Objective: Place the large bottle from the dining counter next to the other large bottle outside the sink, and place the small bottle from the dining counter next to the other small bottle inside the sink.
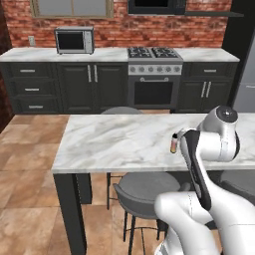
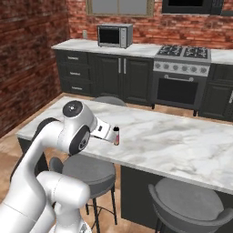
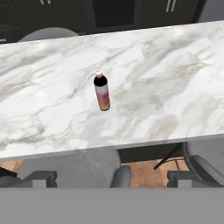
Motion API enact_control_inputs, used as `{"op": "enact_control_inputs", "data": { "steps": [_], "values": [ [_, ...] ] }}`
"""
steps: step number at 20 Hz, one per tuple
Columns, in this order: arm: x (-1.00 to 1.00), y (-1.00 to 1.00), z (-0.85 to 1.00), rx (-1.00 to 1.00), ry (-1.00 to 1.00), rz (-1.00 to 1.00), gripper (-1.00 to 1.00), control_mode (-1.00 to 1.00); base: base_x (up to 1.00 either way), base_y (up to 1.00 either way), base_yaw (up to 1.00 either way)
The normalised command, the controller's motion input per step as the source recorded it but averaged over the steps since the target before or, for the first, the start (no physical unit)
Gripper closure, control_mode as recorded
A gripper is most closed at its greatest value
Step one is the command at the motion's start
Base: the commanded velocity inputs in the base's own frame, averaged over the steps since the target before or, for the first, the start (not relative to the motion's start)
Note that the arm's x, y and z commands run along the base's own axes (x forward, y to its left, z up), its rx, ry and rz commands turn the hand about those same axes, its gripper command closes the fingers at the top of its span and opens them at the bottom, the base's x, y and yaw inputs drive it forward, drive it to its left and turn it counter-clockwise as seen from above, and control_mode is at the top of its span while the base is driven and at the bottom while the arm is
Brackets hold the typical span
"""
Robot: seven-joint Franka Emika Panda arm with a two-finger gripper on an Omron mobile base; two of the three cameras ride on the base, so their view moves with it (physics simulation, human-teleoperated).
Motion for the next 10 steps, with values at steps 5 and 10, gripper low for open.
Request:
{"op": "enact_control_inputs", "data": {
  "steps": [5, 10],
  "values": [
    [0.10, 0.31, -0.04, 0.00, 0.00, 0.00, -1.00, -1.00, 0.00, 0.00, 0.00],
    [0.23, 0.14, -0.12, 0.00, 0.00, 0.00, -1.00, -1.00, 0.00, 0.00, 0.00]
  ]
}}
